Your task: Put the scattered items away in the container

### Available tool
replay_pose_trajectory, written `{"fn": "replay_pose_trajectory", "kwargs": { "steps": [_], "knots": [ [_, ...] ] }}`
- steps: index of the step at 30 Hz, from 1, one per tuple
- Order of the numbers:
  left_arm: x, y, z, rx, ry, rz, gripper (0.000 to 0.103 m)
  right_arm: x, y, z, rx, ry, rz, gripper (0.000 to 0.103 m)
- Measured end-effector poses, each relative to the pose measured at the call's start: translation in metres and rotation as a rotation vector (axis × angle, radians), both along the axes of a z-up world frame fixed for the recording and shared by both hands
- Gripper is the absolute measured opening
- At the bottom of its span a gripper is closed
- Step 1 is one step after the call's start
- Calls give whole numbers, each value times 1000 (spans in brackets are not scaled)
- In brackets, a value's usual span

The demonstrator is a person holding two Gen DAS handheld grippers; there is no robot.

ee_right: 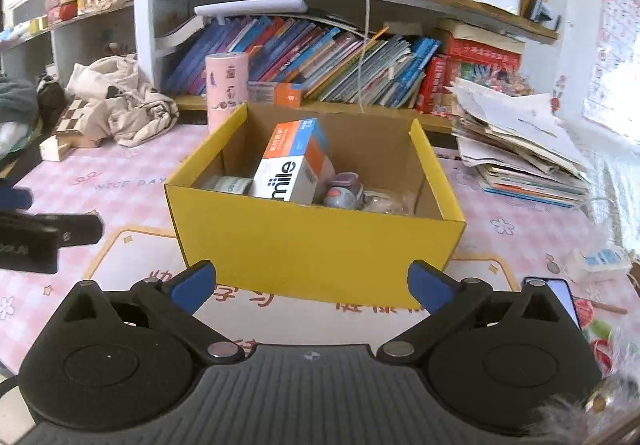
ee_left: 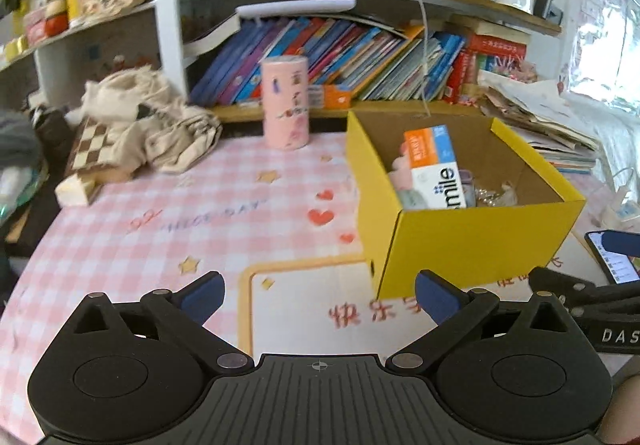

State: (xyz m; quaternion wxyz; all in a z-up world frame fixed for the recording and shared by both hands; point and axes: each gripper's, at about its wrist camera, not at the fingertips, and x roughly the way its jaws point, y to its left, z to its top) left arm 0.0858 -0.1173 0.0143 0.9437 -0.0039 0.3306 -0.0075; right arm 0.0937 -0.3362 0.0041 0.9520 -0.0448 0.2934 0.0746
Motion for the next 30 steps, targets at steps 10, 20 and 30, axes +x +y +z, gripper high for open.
{"fn": "replay_pose_trajectory", "kwargs": {
  "steps": [10, 20, 30],
  "knots": [
    [-21, 15, -7, -9, 48, -26, 103, -21, 10, -7, 38, 49, -87, 103],
    [-34, 28, -8, -11, 74, -25, 103, -42, 29, -6, 18, 48, -80, 103],
    [-44, 36, -9, -10, 75, -42, 103, -53, 41, -6, 8, 43, -81, 103]
  ]
}}
